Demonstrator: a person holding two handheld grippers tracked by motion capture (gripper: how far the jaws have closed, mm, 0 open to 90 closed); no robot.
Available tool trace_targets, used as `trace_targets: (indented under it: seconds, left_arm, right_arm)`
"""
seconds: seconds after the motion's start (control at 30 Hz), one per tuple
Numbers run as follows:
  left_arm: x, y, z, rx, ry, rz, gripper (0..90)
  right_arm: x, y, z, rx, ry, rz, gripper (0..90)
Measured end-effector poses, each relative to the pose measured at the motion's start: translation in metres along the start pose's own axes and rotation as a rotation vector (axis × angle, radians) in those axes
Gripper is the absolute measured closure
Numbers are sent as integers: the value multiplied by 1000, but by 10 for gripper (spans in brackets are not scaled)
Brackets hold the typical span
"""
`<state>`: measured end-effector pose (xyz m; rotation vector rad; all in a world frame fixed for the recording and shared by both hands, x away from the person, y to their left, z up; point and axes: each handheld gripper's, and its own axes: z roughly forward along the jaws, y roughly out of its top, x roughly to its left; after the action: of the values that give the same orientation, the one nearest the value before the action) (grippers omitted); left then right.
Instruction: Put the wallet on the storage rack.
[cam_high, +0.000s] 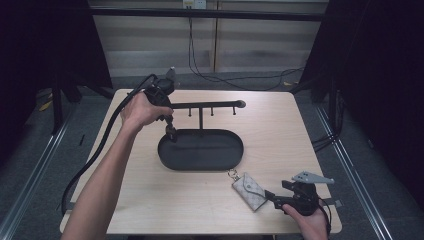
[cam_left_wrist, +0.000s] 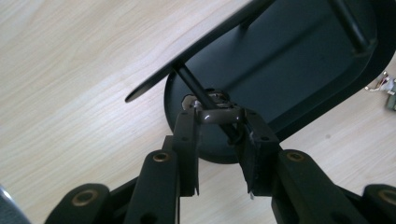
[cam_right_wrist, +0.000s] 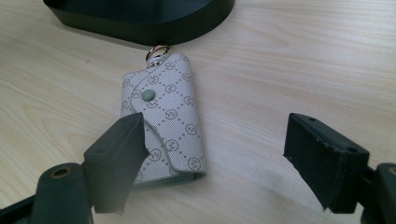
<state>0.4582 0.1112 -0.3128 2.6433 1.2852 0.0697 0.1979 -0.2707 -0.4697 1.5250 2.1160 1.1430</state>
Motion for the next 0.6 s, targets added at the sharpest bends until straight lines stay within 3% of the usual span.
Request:
trace_targets:
  seconds: [0.13, 0.27, 0.33, 0.37, 0.43, 0.6]
  left_arm:
    - [1, 1, 1, -7, -5, -19, 693]
    - [5, -2, 1, -24, -8, -40, 560]
    - [10, -7, -1, -91, -39, -65, 485]
    - [10, -7, -1, -91, -39, -65, 453]
    - [13, -13, -4, -132, -84, -43, 412]
    - [18, -26, -9, -188, -98, -47, 336]
  right_arm:
    - [0, 0, -1, -2, 2, -6, 203]
    - [-1, -1, 0, 1, 0, 1, 204]
    - [-1, -1, 0, 0, 0, 2, 204]
    - [-1, 0, 0, 0, -1, 2, 204]
    - [-1, 0, 0, 3, -1, 5, 204]
    - [0, 0, 0, 1, -5, 5, 203]
